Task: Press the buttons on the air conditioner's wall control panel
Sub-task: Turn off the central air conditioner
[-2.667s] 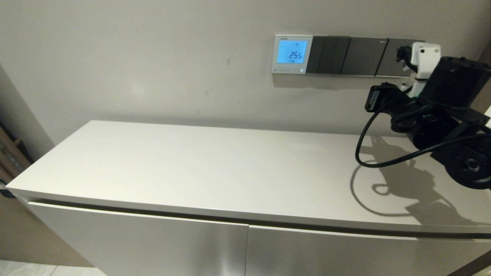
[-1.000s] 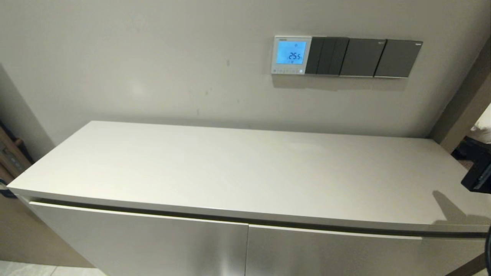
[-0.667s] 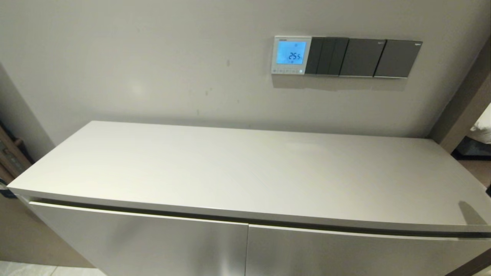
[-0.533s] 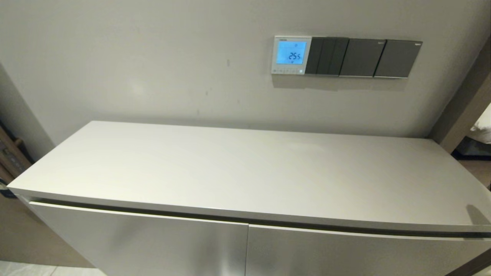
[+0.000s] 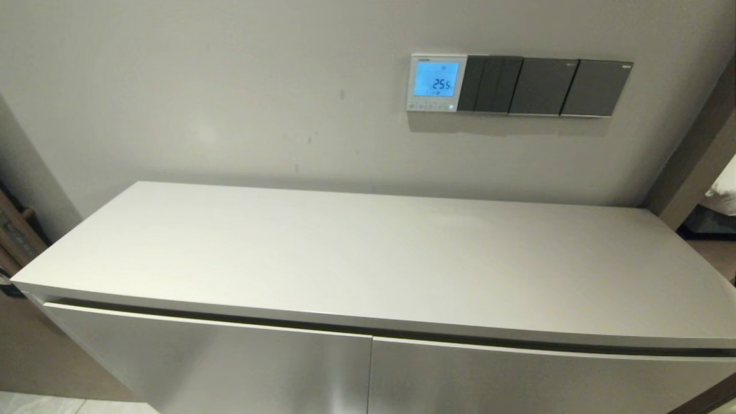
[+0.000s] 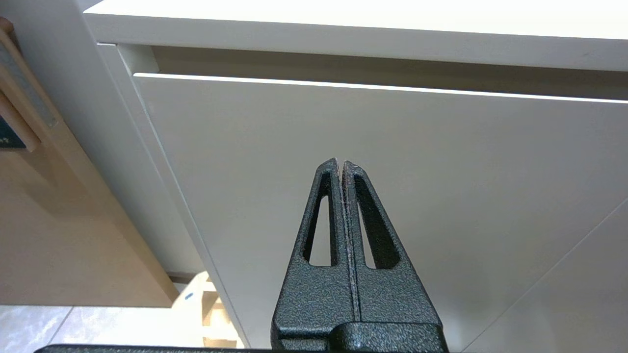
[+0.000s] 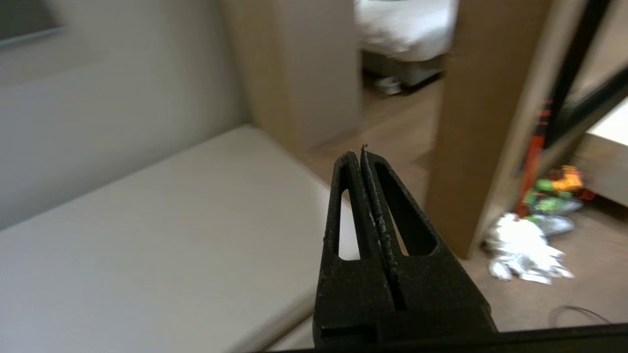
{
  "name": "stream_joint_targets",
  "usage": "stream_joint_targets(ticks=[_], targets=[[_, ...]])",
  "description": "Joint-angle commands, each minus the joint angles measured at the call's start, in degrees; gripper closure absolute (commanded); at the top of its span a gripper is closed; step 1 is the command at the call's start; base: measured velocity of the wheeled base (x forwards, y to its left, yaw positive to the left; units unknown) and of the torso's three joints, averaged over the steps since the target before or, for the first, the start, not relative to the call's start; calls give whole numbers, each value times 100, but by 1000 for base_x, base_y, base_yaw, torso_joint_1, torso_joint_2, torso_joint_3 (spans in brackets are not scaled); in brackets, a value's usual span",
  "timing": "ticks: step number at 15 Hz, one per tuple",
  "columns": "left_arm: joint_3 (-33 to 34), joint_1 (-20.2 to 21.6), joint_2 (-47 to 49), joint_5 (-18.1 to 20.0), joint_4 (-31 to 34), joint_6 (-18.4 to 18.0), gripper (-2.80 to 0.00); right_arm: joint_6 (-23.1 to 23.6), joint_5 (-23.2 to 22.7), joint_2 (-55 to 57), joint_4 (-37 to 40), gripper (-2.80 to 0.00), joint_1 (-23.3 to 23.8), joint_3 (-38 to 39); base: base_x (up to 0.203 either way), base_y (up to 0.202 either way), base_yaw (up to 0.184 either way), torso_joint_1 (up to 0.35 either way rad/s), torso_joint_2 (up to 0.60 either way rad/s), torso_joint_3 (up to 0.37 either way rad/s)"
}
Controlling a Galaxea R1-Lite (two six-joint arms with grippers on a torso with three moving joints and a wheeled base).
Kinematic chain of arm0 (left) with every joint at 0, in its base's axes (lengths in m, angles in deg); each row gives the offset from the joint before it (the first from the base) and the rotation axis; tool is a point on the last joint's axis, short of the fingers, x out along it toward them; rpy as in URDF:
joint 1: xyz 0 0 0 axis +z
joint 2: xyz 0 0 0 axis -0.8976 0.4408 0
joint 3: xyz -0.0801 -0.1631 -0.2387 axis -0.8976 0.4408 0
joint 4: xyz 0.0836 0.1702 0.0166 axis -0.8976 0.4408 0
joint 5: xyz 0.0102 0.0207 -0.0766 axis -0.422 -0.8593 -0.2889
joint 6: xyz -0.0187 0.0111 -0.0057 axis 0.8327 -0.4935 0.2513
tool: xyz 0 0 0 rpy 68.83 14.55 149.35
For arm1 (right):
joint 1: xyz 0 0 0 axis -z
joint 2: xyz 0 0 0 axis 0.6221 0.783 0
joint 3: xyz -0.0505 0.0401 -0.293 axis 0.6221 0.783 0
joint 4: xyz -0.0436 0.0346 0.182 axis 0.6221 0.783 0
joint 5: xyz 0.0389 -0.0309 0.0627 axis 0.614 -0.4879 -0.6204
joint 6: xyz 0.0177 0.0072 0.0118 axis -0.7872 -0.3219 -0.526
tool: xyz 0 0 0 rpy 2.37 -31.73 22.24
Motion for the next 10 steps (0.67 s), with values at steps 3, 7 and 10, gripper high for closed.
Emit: stream_joint_targets(ticks=[3,7,10], targets=[[0,2,0,-2,2,0,0,161,0,-1190,178,0,583,827,0,0,0,0,0,0],[0,2,0,-2,2,0,0,151,-157,-1783,245,0,600,1750,0,0,0,0,0,0],[0,2,0,-2,-7,0,0,124,-497,-2160,244,0,682,2180,0,0,0,0,0,0]])
